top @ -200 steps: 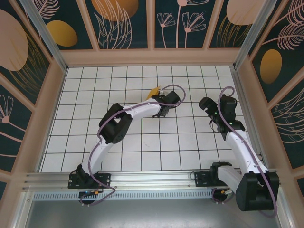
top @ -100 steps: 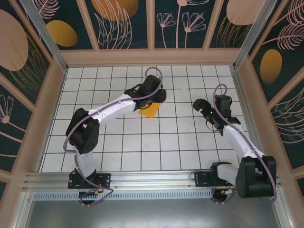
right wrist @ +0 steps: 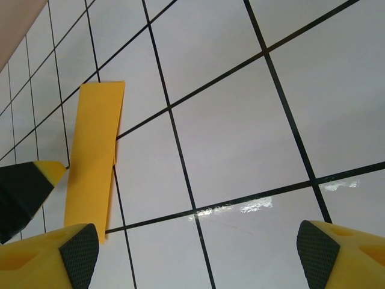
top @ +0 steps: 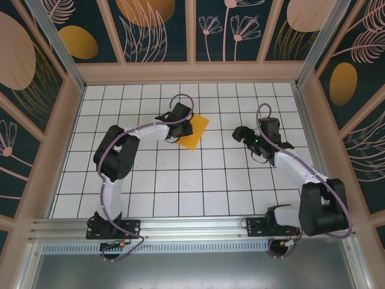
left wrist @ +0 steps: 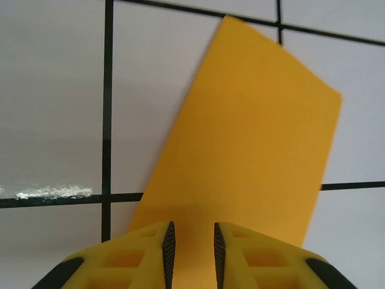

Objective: Fold a paper plane with a square sheet of paper (pick it up from the middle)

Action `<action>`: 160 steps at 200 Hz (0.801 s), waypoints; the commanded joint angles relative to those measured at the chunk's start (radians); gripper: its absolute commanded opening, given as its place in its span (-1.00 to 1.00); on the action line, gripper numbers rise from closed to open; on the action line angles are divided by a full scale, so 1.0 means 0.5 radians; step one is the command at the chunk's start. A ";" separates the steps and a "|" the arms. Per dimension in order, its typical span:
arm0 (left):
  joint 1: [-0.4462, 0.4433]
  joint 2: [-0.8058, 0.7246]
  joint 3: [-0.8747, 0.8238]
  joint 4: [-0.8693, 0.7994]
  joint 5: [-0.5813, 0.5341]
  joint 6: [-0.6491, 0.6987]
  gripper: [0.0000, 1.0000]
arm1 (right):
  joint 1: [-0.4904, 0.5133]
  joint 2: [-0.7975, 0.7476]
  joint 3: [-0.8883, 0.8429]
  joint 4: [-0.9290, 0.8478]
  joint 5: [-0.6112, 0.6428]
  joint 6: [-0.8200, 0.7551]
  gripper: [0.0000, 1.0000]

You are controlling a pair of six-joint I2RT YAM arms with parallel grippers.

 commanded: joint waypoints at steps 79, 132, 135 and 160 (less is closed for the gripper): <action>-0.002 0.024 -0.169 0.034 0.232 -0.255 -0.42 | 0.038 0.048 0.067 0.031 0.004 -0.022 0.73; -0.087 -0.156 -0.414 0.177 0.396 -0.497 -0.40 | 0.046 0.036 0.044 0.034 -0.011 -0.019 0.73; -0.098 -0.162 -0.424 0.183 0.398 -0.513 -0.40 | 0.047 0.035 0.041 0.033 -0.011 -0.019 0.73; -0.182 -0.238 -0.539 0.308 0.426 -0.705 -0.39 | 0.065 0.029 0.018 0.035 -0.034 -0.016 0.71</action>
